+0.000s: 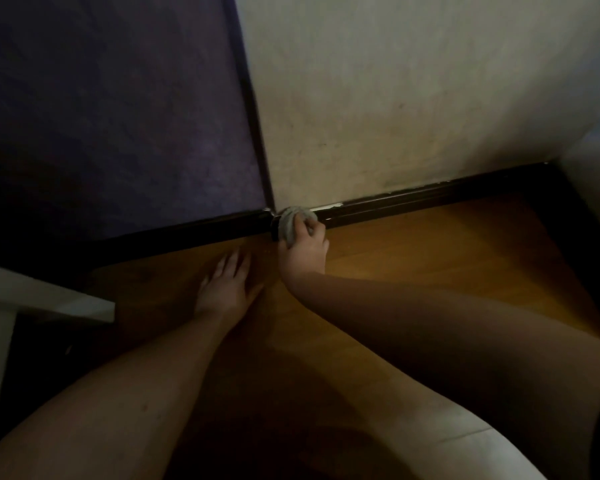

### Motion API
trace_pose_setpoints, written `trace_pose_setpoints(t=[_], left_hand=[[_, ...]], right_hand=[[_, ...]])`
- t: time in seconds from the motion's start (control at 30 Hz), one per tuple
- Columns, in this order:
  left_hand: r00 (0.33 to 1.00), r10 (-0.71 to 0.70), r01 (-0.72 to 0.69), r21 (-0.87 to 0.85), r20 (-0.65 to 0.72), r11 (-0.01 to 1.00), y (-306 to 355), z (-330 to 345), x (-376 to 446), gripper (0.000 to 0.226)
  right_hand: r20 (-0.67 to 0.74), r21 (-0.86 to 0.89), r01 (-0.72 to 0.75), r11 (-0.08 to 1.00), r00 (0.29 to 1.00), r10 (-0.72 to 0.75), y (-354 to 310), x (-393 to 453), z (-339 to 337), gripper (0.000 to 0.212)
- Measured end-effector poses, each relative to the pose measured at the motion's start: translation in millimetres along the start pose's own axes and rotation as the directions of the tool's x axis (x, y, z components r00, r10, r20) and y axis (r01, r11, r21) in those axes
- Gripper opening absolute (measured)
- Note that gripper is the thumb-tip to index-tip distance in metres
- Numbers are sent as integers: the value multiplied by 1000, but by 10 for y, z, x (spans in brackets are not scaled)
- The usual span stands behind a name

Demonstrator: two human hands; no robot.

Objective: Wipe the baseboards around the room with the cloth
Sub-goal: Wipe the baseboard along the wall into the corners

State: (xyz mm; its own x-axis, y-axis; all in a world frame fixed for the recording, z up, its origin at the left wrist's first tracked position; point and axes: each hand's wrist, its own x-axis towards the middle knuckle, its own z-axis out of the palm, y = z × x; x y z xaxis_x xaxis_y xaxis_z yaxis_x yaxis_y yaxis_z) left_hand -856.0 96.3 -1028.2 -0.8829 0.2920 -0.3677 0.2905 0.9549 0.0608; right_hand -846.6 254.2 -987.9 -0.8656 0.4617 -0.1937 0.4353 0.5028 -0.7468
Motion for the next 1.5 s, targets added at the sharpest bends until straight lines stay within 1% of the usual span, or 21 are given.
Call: trace_pose_setpoints(t=[0.07,0.13,0.17,0.23,0.33,0.43,0.5,0.57,0.7,0.77,0.83,0.9,1.0,1.07,1.13,1.2,1.27,1.33,1.37,1.43,1.5], left_hand=[[1000,-17,17,17,-1,1000,-69,-13,-14,67],[999,-34,35,8,-24,999,-86,-72,8,61],[998,-32,32,-1,-53,999,-72,-113,27,57],[986,-9,2,-39,-168,999,-13,-201,65,47],[932,45,-81,-86,-358,993,220,-334,111,34],[897,140,-205,-116,-419,972,574,-412,124,31],[875,248,-321,-115,-415,940,817,-442,147,30],[843,370,-436,-96,-390,895,1072,-490,204,31],[812,527,-577,-214,-250,788,1673,-599,338,51],[759,627,-649,-275,-174,709,1967,-611,373,59],[705,700,-685,-363,-112,632,2187,-596,366,70],[706,708,-629,-465,-6,624,2335,-579,334,82],[752,647,-503,-529,121,684,2449,-559,307,100],[785,603,-421,-589,144,690,2515,-609,287,111],[797,586,-349,-682,144,643,2591,-679,282,116],[791,593,-314,-734,148,602,2684,-782,284,114],[779,607,-297,-760,157,578,2790,-869,274,105],[764,620,-265,-791,177,552,2913,-891,240,89],[753,630,-258,-793,192,551,2977,-877,218,85],[735,645,-272,-779,211,565,3093,-801,180,80],[734,643,-259,-786,218,561,3182,-716,160,75]], right_hand=[[139,-11,109,994,985,-106,57,-6,-34,56],[316,13,257,966,916,-248,112,-28,-86,52],[360,27,302,953,886,-291,143,-37,-118,51],[350,39,309,950,887,-302,211,-40,-235,51],[279,-7,305,952,915,-291,368,-1,-571,53],[229,-64,303,951,932,-281,604,56,-1025,56],[191,-80,269,960,949,-250,795,37,-1336,57],[149,-82,196,977,972,-183,1020,-27,-1615,59],[50,15,-8,1000,999,8,1407,-261,-2003,66],[13,43,-50,998,999,50,1554,-363,-2139,64],[16,95,-68,993,998,67,1637,-429,-2281,63],[44,147,-86,985,996,81,1676,-457,-2443,62],[71,198,-96,975,994,83,1652,-367,-2662,53],[112,241,-89,966,992,64,1583,-267,-2784,54],[158,272,-78,959,987,36,1522,-185,-2876,50],[160,253,-68,965,987,28,1487,-119,-2965,47],[144,133,-62,989,989,42,1452,-68,-3068,46],[127,-16,-43,999,991,44,1451,-54,-3176,42],[119,-48,-42,998,992,47,1480,-80,-3227,41],[126,-12,-63,998,990,64,1592,-177,-3303,42],[182,128,-135,983,977,110,1718,-271,-3343,46]])
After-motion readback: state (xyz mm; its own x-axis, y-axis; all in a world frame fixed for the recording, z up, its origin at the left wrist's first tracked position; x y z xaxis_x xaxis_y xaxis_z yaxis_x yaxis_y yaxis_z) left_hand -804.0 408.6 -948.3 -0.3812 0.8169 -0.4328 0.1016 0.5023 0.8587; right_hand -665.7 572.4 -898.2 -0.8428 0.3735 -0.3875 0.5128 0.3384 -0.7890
